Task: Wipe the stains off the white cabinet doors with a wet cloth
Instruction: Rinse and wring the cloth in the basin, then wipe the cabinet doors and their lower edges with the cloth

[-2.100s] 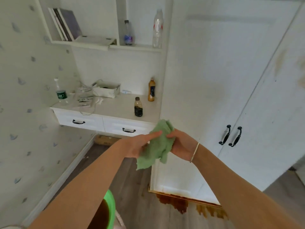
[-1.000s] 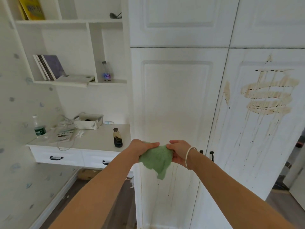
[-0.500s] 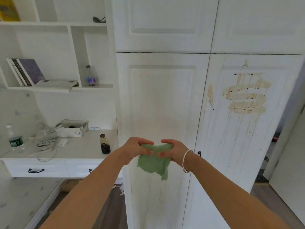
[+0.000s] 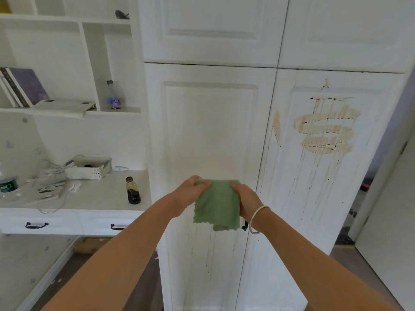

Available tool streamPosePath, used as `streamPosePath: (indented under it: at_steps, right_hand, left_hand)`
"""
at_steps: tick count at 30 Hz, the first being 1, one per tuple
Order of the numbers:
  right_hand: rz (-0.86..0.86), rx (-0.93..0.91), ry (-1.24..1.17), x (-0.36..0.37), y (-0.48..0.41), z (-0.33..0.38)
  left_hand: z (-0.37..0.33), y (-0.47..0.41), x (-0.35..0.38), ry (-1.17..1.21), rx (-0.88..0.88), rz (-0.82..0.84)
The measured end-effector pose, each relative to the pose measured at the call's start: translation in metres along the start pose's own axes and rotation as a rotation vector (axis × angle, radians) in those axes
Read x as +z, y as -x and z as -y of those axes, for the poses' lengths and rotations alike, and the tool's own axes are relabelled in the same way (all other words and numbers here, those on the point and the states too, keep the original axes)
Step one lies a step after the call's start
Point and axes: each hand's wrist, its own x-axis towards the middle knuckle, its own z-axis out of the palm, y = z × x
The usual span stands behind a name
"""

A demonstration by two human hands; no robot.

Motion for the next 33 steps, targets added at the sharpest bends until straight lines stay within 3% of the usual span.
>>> streamPosePath:
  at_steps: [4,7,11,16,21,24,26,29,31,33]
  right_hand:
    - [0.055,0.013,-0.04,0.01,-0.01,-0.009]
    - [0.144,0.082,-0.111,0.02,-0.015,-0.021]
    - [0.038,0.096,-0.029,0.057,-0.035,-0.034]
    - [-0.066,0.084,-0.08,0.109,-0.064,-0.04]
    - [-0.08,0.118,-0.13,0.151,-0.095,-0.045]
    - [-0.243,0.078,-0.237,0.152,-0.107,-0.051]
    - [-0.445,-0.071,-0.259,0.145,-0.117,-0.055]
    - [-0.63,-0.518,0.074,0.131,-0.133,-0.054]
    - [-0.6,-0.824,0.432,0.126,-0.16,-0.06]
    - [-0.459,-1.14,0.869,0.126,-0.19,-0.07]
  left_hand:
    - [0.007,-0.006,0.013,0.17,-0.016,-0.157]
    - [0.014,-0.009,0.013,0.165,-0.011,-0.254]
    - [0.031,-0.028,-0.001,0.209,-0.034,-0.332]
    - [0.064,-0.063,-0.036,-0.066,0.04,-0.483]
    - [0.089,-0.099,-0.077,-0.187,0.041,-0.508]
    - [0.108,-0.115,-0.095,-0.159,0.017,-0.544]
    - [0.13,-0.129,-0.107,-0.085,-0.07,-0.556]
    - [0.154,-0.14,-0.118,-0.193,-0.082,-0.532]
    - [0.167,-0.147,-0.118,-0.31,-0.045,-0.56]
    - [0.175,-0.15,-0.114,-0.405,0.005,-0.64]
